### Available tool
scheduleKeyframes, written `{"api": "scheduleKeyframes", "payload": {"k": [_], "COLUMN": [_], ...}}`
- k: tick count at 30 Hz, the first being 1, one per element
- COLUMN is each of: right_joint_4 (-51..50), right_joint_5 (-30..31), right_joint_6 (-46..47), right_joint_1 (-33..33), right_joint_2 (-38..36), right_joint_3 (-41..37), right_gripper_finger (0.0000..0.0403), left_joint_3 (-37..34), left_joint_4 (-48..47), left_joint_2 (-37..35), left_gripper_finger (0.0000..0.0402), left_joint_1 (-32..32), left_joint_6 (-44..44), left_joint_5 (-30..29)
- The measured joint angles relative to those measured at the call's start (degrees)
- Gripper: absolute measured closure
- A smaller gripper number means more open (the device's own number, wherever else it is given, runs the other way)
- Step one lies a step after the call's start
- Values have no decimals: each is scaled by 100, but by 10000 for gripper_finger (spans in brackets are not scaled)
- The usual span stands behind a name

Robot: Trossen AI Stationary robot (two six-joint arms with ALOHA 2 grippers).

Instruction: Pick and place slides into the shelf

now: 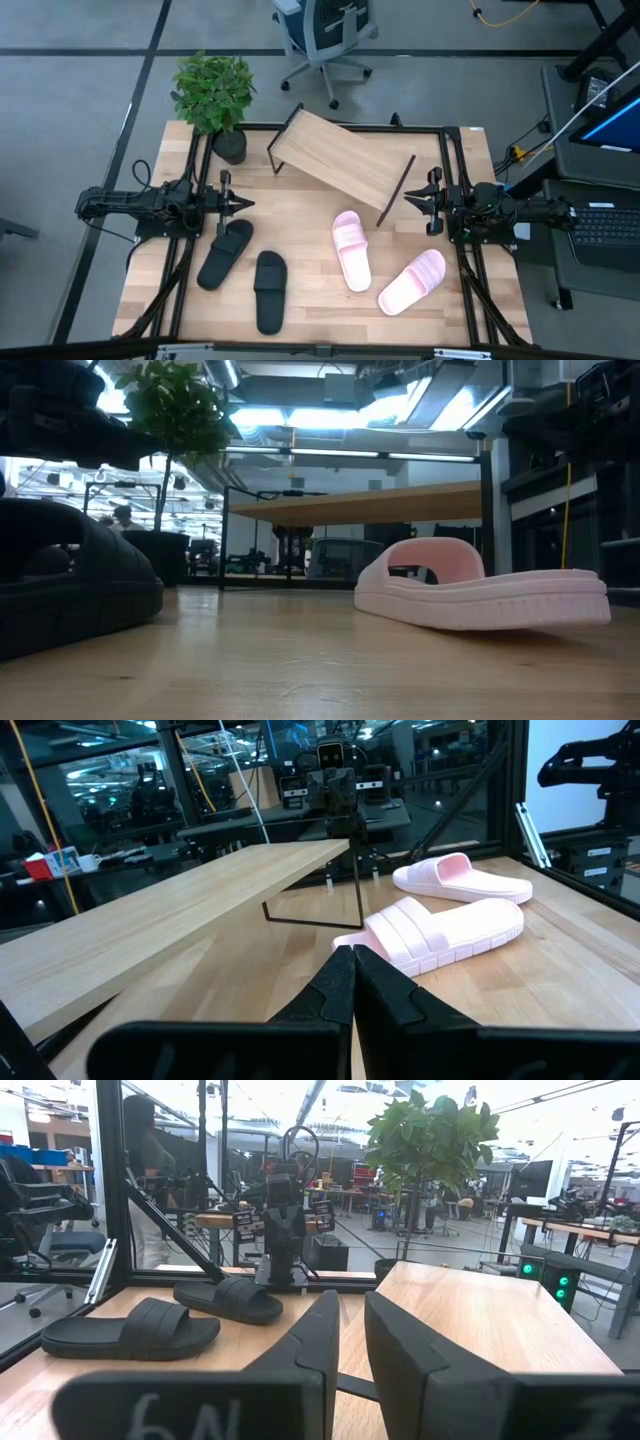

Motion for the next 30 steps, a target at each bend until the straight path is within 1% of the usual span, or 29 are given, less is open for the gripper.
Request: {"api": "scheduleKeyframes", "payload": {"k": [6, 11, 15, 18, 25, 30], "right_joint_4": [0, 0, 2, 2, -133, -141], "right_joint_5": [1, 2, 2, 2, 4, 4], "right_joint_6": [38, 667, 879, 833, 282, 147], "right_joint_1": [2, 0, 0, 0, 0, 0], "right_joint_2": [-2, 0, -1, -2, 0, 2], "right_joint_3": [-1, 0, 0, 0, -2, 0], "right_gripper_finger": [347, 347, 347, 347, 347, 347], "left_joint_3": [-2, 0, -1, -2, 0, -2], "left_joint_4": [0, 0, 1, 0, 0, 1], "left_joint_2": [2, 2, 0, 0, 2, 2], "left_gripper_finger": [401, 401, 401, 401, 401, 401], "left_joint_1": [0, 2, 0, 2, 1, 1], "left_joint_6": [-2, 0, -2, 0, -1, 0], "left_joint_5": [-2, -2, 0, 0, -1, -1]}}
